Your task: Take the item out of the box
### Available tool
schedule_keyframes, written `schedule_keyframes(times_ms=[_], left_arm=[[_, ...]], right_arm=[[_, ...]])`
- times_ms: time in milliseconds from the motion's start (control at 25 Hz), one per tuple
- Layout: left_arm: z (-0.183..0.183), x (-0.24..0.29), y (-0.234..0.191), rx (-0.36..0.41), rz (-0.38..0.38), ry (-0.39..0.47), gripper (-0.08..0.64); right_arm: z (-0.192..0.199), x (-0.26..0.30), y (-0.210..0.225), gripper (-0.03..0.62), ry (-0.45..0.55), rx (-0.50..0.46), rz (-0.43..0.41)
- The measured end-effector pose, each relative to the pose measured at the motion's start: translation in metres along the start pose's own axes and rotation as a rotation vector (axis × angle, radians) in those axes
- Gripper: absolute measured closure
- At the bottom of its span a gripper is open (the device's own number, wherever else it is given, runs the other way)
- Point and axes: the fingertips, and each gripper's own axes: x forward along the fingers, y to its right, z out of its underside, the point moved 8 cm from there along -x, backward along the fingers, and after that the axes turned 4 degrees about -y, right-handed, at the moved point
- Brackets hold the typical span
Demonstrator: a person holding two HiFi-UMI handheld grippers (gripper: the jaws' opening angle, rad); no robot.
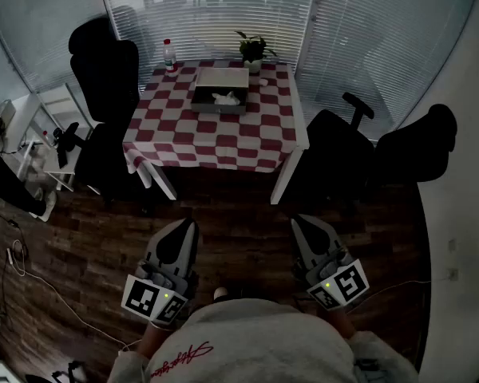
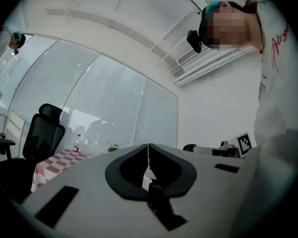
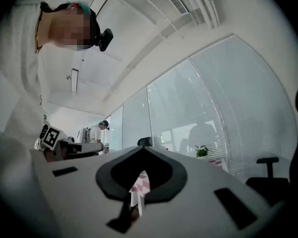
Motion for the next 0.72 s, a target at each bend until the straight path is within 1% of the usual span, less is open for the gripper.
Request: schedule_keyframes(times_ms=[520, 720], left_arm=[[-0.0007, 0.0007, -0.0036, 0.004, -0.001, -0.002, 0.543], [-0.0007, 0.0003, -0.0065, 0.000, 0.003, -0.006, 0.543]], right_arm=[[0.0012, 0.0034, 0.0003, 0.583, 0.003, 0.002, -0.002], [0.0004, 0.0030, 0.0041, 0.581, 0.025, 0.039, 0.025]])
